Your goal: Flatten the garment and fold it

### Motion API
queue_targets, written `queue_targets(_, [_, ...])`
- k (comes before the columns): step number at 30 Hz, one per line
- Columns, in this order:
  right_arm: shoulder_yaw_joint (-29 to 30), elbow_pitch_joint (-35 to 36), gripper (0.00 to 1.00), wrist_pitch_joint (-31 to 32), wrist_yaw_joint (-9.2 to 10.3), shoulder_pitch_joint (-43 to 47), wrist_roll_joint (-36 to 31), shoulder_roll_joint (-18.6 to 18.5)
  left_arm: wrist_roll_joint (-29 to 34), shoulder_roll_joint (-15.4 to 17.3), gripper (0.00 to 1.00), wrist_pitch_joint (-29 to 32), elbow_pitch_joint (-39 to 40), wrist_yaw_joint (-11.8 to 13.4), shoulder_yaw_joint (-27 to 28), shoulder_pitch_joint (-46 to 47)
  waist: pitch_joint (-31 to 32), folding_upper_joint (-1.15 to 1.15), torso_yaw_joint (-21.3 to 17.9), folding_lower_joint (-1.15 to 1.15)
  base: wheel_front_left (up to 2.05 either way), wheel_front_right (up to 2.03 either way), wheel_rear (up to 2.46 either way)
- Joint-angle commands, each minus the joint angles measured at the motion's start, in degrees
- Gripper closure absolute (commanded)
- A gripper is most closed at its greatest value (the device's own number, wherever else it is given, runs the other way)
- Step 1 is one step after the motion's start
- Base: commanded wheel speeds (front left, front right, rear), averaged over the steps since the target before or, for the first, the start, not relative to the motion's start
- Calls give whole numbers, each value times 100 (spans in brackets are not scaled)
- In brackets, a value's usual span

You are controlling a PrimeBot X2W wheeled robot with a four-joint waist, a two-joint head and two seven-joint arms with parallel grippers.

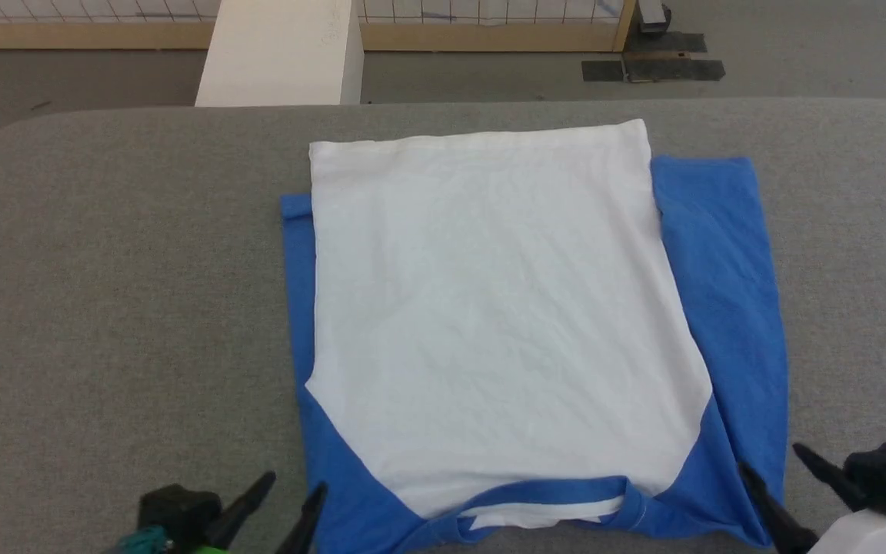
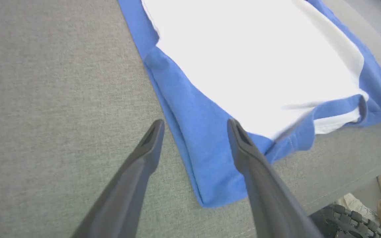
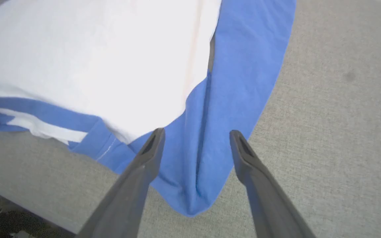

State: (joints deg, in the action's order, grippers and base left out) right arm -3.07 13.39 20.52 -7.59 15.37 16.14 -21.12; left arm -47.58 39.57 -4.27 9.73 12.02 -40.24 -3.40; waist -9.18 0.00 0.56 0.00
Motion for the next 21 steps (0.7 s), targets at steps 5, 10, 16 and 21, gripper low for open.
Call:
queue_targets(5, [1027, 672, 0, -465, 10, -74, -112, 808, 59, -77, 0, -888, 644, 572, 894, -147, 141, 0, 32, 0, 0, 0, 0])
queue_targets(10, [1475, 724, 0, -1947, 10, -281, -1136, 1698, 1467, -1134, 0, -1069, 963, 1083, 1930, -245, 197, 0, -29, 0, 0, 0, 0])
queue_targets(16, [1471, 163, 0, -2734, 10, -256, -1109, 1820, 2580, -2037, 0, -1071, 702, 925, 2368, -763, 222, 0, -132, 0, 0, 0, 0])
queue_targets(21, [1476, -63, 0, -2962, 10, -300, -955, 1823, 2737, -2347, 0, -1072, 479, 407, 2774, -761, 119, 0, -156, 0, 0, 0, 0])
